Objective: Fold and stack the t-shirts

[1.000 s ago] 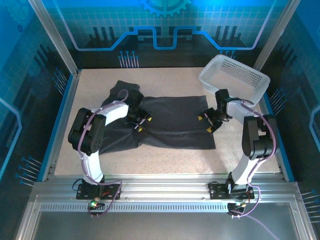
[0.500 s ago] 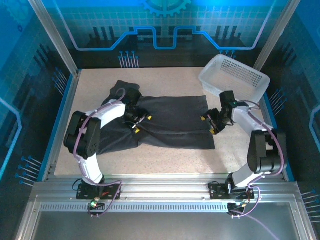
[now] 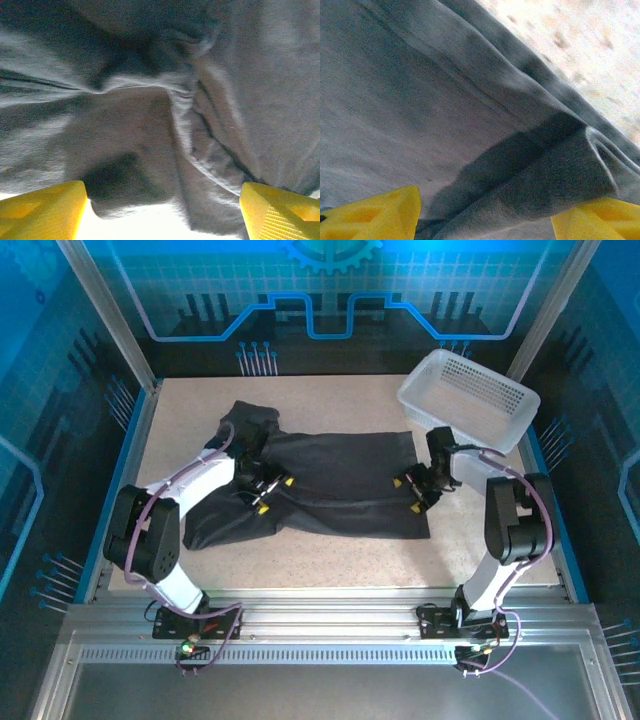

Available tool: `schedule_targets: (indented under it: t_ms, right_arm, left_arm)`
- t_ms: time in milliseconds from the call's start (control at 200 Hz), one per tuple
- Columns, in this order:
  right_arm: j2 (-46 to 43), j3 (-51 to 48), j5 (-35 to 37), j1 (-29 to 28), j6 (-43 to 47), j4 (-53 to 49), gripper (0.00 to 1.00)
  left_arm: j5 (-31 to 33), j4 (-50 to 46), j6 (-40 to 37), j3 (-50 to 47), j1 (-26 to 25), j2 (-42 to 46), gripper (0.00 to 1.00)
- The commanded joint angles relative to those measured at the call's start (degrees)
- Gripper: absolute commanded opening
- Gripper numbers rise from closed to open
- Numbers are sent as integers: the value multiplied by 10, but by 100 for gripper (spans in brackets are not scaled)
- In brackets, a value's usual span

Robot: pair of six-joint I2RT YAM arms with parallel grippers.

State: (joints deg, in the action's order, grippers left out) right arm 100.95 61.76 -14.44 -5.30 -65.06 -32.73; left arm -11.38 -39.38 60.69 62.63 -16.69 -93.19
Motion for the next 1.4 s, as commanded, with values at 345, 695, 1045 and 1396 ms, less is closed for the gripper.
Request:
schedule_targets:
  t_ms: [345,695,1045,1396]
  right_arm:
    - [69,95,20,27,23,-33,61]
    - [-117,-17,97,-47,116,-116,34]
    - [-10,-33,114,-59,122,-154,26]
    - [52,-8,122,2,185,-190,36]
  left_arm:
    - [21,-42,-30,-67,53,95,80]
    - [29,-64,-36,-141,138,120,42]
    - [115,-86,-67,-123,198,7,33]
    - [128,-87,-131,-131,278,-16,39]
